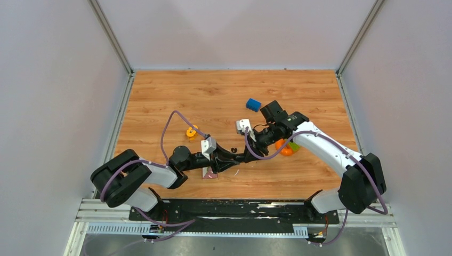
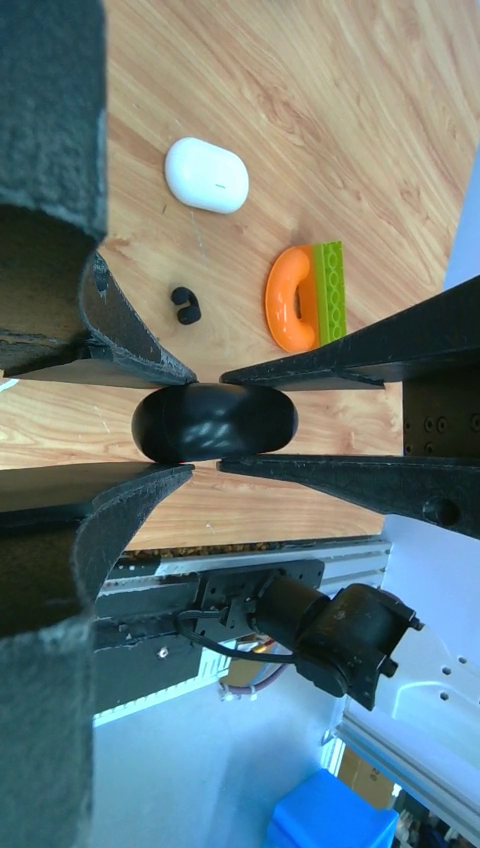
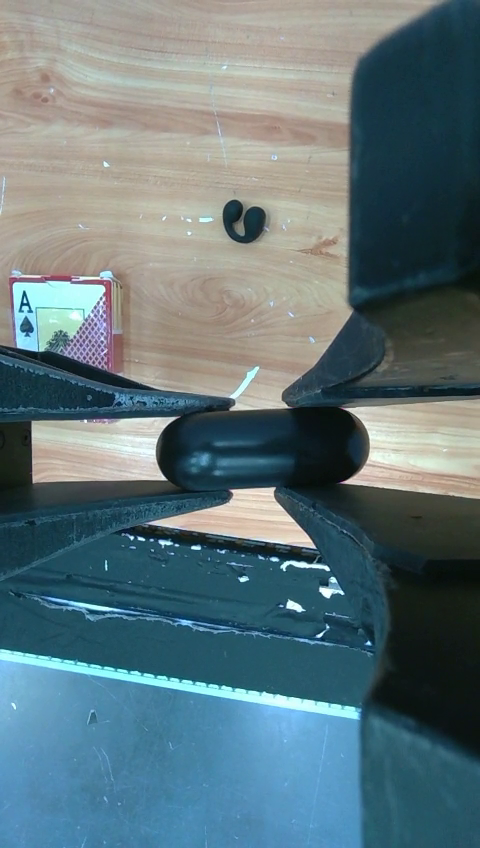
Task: Insert the wireless bluetooth earbuds into the charging case
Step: Pick up the charging case at the center of the board.
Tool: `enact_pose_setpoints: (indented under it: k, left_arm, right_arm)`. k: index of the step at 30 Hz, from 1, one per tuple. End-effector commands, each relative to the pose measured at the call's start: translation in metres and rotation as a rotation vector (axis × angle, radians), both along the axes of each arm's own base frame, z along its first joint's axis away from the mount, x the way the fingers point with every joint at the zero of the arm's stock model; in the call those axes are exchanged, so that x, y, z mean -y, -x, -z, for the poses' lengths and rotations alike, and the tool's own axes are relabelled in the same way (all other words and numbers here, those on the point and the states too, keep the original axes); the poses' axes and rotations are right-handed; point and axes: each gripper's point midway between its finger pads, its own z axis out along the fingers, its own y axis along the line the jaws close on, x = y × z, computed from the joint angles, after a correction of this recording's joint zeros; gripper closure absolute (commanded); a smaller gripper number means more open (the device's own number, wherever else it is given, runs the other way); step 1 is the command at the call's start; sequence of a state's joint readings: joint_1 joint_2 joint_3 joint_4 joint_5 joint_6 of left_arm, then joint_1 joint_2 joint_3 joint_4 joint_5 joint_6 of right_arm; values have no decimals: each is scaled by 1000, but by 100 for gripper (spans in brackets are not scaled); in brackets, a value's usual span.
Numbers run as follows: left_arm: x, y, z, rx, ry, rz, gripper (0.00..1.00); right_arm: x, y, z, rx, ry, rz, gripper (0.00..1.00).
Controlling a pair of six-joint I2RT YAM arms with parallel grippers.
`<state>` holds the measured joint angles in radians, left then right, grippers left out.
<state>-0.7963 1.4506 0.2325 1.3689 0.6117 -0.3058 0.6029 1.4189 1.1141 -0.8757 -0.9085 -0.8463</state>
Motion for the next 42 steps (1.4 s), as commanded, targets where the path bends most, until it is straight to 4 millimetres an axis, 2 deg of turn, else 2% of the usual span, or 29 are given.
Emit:
enact_pose_setpoints:
  k: [1,12,19,26,33,35,39,42]
  left_arm:
    - [-1,-13,-10,49,18,-68,62]
    - [9,-4,-8,60,9,-29,57]
    - [11,-2,-9,57,15,-15,57]
    - [14,-2,-8,40,20,-1,64]
    - [14,0,-10,43,27,8,82]
    - [14,0,-11,44,30,11,85]
    - [14,3,-13,32,51,22,66]
    - [15,4,-15,16,69,29,61]
  right_arm:
    - [-8,-6,-24,57,-75,-1,86]
    - [-11,-6,-23,40,-82,8,86]
    - [-11,-6,-22,35,-81,9,86]
    - [-13,-5,-20,38,-75,5,86]
    - [-12,-5,-16,41,-66,5,83]
    - [-12,-5,-15,40,-62,6,83]
    - [-12,-5,-16,49,-66,9,83]
    - [-12,-6,-17,55,-67,12,83]
